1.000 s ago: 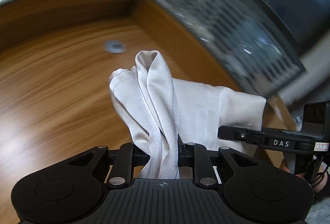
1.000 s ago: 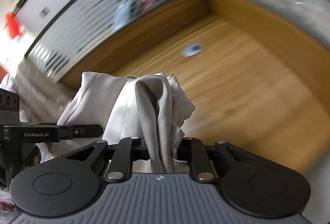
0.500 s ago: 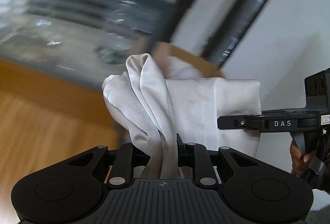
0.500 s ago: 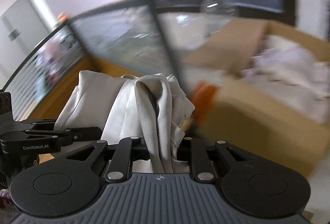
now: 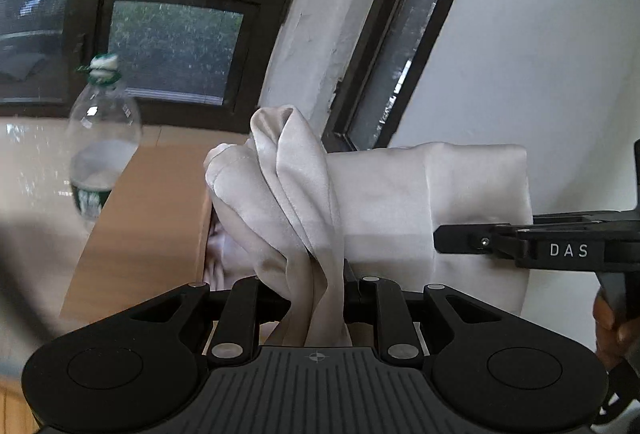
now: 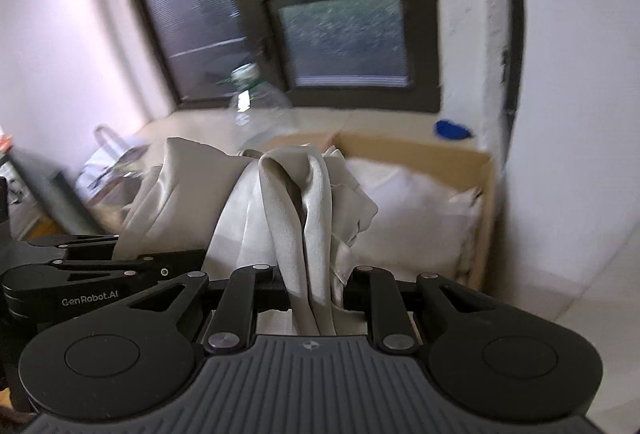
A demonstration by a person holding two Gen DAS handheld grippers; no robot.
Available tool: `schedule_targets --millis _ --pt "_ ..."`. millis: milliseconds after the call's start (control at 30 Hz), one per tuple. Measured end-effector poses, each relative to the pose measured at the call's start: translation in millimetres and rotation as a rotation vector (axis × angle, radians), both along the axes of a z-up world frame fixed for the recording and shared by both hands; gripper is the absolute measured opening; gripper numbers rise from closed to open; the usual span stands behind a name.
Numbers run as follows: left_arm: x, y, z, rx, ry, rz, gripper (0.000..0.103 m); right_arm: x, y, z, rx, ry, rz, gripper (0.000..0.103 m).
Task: Fold clothes
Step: 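Carry the shirt with both tools and lower it into the cardboard box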
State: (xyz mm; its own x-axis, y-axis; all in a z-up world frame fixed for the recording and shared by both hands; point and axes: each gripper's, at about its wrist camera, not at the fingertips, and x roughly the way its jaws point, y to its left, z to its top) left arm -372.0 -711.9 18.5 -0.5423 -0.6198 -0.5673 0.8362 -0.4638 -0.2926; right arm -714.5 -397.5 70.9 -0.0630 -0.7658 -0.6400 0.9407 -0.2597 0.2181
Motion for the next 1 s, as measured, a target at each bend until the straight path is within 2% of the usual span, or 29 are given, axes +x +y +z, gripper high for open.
schedule_targets --millis 133,367,467,667,800,867,1000 --pt "-22 -35 -10 -0.003 -0.035 0.019 0.022 -25 -29 -13 0.012 0.062 -0.023 0.02" --pt "-44 -89 -31 0.06 -0.071 0.061 0.022 -54 -59 -44 0.037 0.011 -0.032 0.02" --pt "-46 -100 -31 0.088 -0.076 0.061 0.022 -56 -63 -49 0.041 -0.008 -0.034 0.02" --pt "-63 -129 -2 0.147 -0.154 -0.05 0.022 -50 -48 -51 0.019 -0.081 -0.09 0.02" --pt "-81 -156 25 0.186 -0.233 -0.207 0.022 -41 -27 -46 -0.032 -0.138 -0.158 0.02" --pt "-94 -169 36 0.209 -0.266 -0.298 0.022 -41 -15 -46 -0.077 -0.212 -0.217 0.02" --pt "-123 -194 39 0.242 -0.338 -0.483 0.022 -39 5 -52 -0.165 -0.364 -0.367 0.02"
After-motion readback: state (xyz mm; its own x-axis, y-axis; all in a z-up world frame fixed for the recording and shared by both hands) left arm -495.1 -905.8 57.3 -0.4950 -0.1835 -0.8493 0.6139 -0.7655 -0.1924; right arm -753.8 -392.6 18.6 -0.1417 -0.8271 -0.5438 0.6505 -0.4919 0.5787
